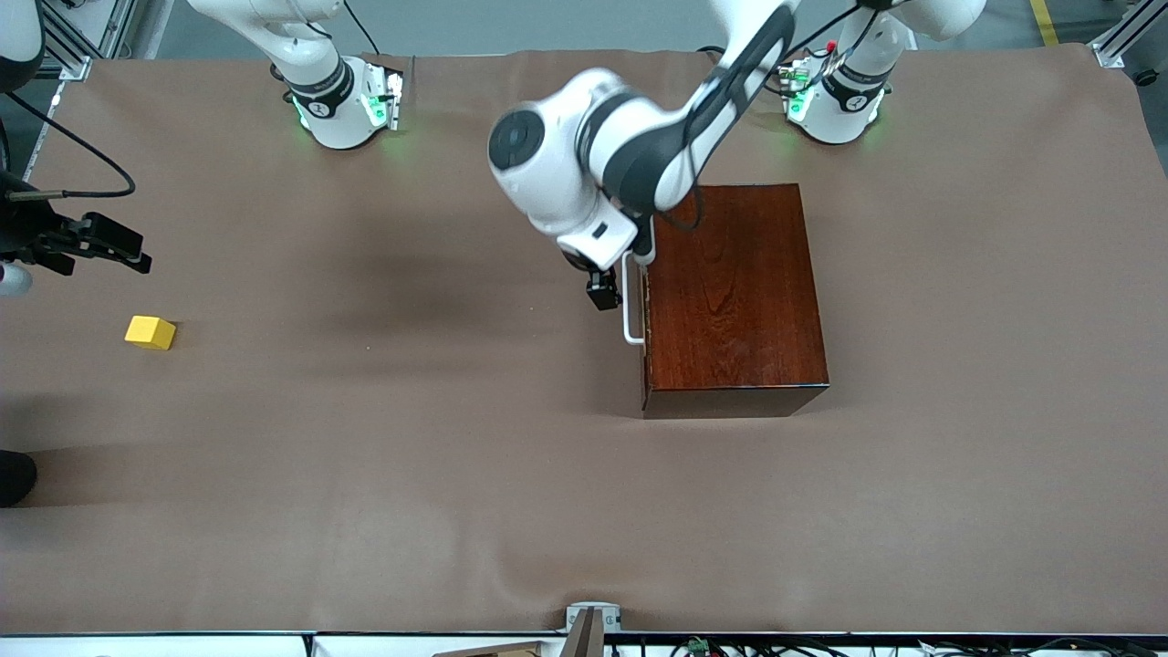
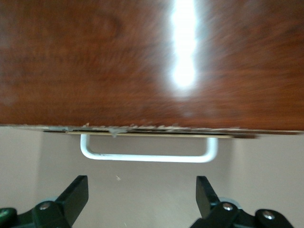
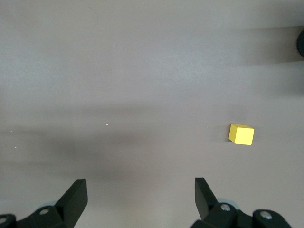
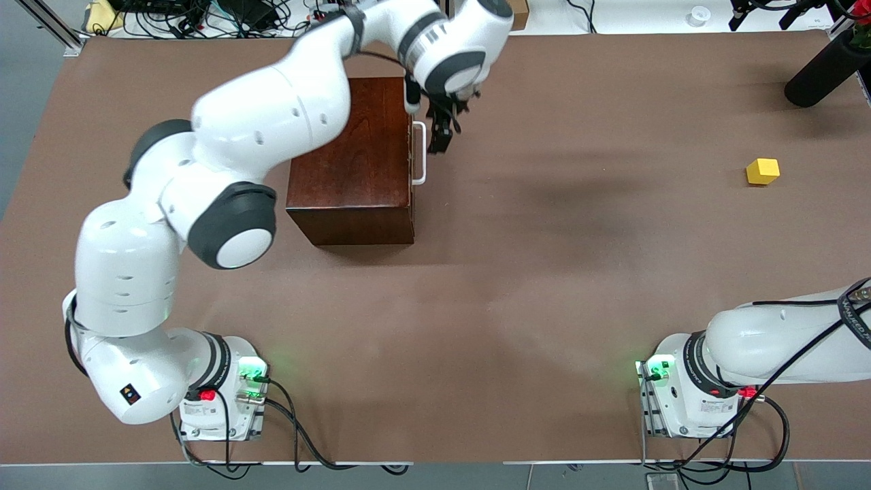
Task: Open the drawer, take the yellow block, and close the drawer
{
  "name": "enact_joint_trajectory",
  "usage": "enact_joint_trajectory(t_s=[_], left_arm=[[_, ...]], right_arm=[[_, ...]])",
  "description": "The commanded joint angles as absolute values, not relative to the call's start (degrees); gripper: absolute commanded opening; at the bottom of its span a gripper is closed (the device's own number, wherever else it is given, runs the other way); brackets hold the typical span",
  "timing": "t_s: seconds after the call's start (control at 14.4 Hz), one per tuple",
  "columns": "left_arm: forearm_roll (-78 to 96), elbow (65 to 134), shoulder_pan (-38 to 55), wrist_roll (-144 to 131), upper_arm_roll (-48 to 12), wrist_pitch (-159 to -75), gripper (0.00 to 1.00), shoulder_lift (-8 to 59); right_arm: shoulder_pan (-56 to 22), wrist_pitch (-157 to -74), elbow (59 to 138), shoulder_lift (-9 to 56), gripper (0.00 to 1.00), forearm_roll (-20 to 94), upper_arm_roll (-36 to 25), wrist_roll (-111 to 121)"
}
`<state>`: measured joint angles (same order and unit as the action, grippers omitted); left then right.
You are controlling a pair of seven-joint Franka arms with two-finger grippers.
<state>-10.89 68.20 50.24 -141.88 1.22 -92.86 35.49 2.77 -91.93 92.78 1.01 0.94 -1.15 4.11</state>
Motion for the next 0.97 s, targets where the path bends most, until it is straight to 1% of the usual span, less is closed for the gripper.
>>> enact_joint_trajectory(t_s=[0.0, 0.14, 0.49, 0.7, 0.91], left_arm=[[-11.43, 69.43, 42.75, -133.01, 1.49, -93.43, 1.00, 30.16], [-11.43, 69.78, 35.81, -126.42, 1.67, -94.57, 1.00, 28.66], [-7.48, 69.96, 16.30, -101.75, 1.41, -95.53, 1.00, 27.86], [-6.42, 70.93, 8.63, -85.65, 1.32, -95.54, 1.00, 27.86], [-5.19, 72.94, 4.32, -71.33, 1.32, -95.54, 1.00, 27.69]], right_arm=[[3.25, -91.85, 92.64, 0.61, 1.00, 0.79, -1.14, 3.34], [2.55, -91.85, 92.64, 0.70, 1.00, 0.62, -1.23, 3.43], [0.97, -91.85, 92.64, 0.70, 1.00, 0.44, -1.67, 3.43], [-1.05, -91.85, 92.55, 0.79, 1.00, 0.53, -4.56, 3.34], [-0.88, -91.85, 92.46, 0.79, 1.00, 0.53, -4.66, 3.43]])
